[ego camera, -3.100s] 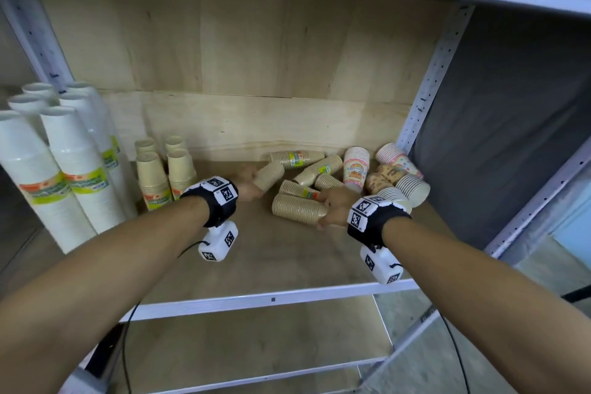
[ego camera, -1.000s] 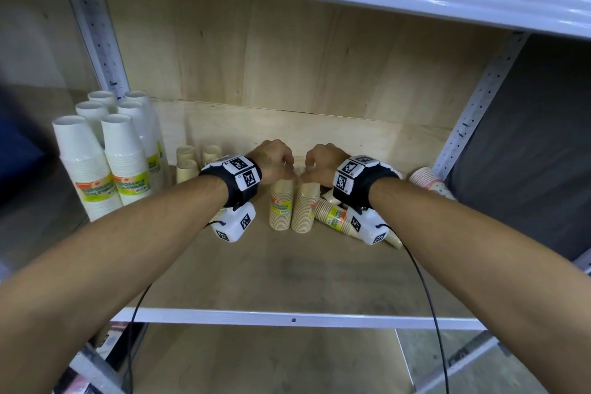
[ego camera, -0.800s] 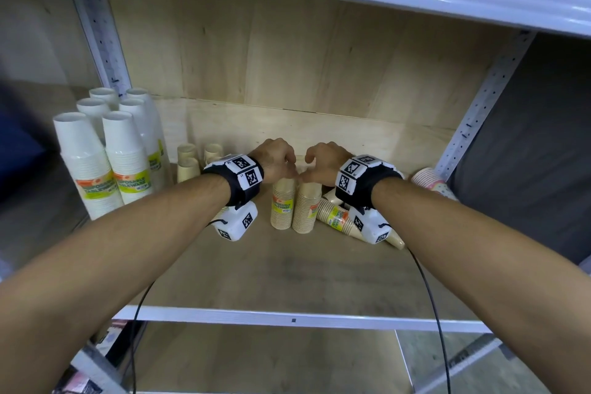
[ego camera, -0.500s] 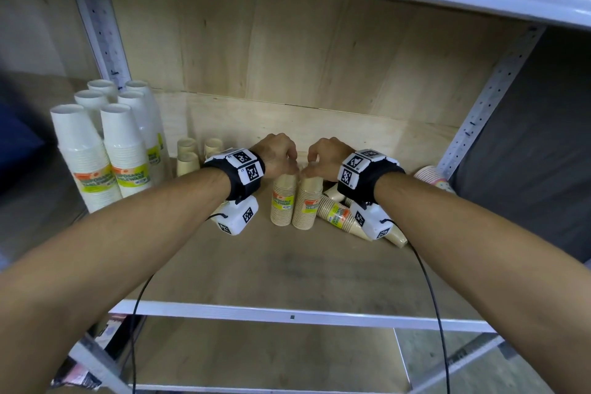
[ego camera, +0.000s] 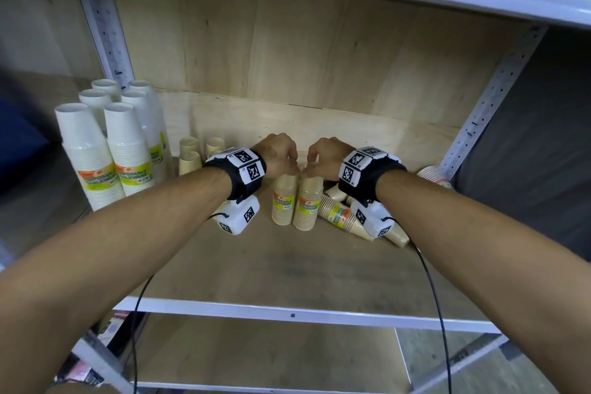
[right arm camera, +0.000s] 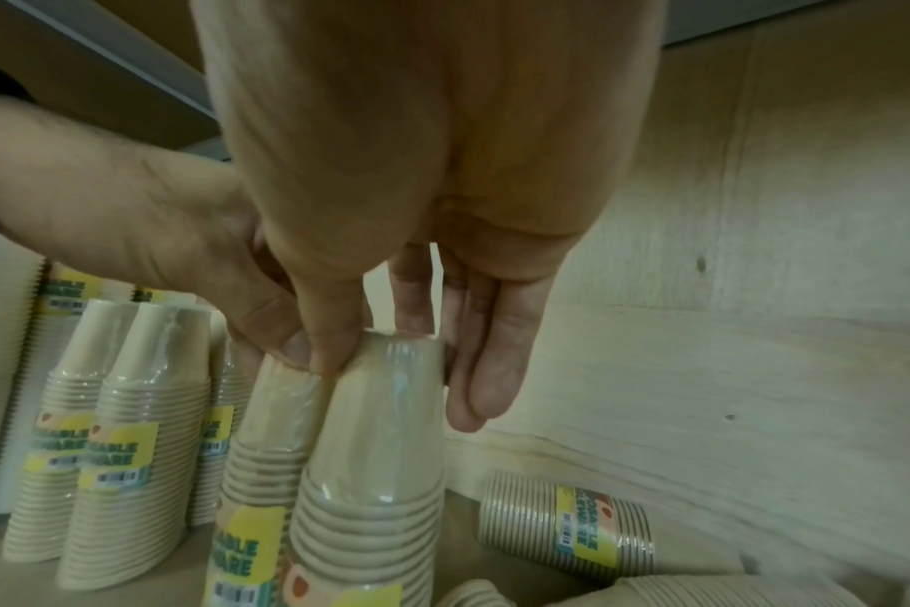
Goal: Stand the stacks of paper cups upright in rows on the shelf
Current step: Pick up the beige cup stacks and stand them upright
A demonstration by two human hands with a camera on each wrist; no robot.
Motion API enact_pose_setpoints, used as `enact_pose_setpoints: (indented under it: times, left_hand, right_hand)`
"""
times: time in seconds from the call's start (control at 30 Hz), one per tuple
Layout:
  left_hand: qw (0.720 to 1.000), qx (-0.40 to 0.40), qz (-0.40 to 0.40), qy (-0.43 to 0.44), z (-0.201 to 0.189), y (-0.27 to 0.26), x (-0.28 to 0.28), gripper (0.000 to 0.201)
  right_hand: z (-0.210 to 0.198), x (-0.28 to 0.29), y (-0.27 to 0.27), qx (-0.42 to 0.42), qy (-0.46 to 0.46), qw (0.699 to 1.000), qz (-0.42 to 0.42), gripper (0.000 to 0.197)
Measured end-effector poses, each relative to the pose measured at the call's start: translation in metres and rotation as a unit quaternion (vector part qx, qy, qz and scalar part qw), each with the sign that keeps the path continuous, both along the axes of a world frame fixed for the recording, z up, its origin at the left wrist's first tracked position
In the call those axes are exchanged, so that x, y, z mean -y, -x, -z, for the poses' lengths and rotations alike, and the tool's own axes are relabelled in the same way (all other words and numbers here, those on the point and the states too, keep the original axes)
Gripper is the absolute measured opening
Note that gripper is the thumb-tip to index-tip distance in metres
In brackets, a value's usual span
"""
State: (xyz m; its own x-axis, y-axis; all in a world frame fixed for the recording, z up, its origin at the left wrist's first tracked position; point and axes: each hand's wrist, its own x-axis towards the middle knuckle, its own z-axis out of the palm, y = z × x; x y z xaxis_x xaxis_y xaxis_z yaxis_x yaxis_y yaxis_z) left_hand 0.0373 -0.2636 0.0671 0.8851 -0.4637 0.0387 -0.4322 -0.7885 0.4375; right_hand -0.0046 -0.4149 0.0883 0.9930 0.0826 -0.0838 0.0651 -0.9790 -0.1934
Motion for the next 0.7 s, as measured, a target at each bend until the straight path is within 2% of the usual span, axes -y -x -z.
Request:
enact_pose_setpoints:
  times: [0.2, 0.33, 0.5, 0.7]
  left_hand:
    - [1.000, -0.004, -0.009, -0.005, -0.002, 0.005, -0.001, 0.033]
    - [0.999, -0.008, -0.003, -0.051, -0.014, 0.008, -0.007, 0.036]
    - [0.992, -0.069, -0.005, -0.109, -0.035, 0.014, -0.024, 0.026]
    - [0.984, -0.089, -0.051, -0.145, -0.052, 0.025, -0.062, 0.016]
  right_hand:
    - [0.000, -0.001, 0.003, 0.014, -0.020, 1.000, 0.001, 0.044]
    - [-0.007, -0.007, 0.005, 0.016, -0.027, 0.999, -0.008, 0.039]
    - [-0.017, -0.026, 0.002, 0.010, -0.032, 0.999, -0.037, 0.036]
    - [-0.018, -0.066, 0.000, -0.009, -0.071, 0.994, -0.086, 0.034]
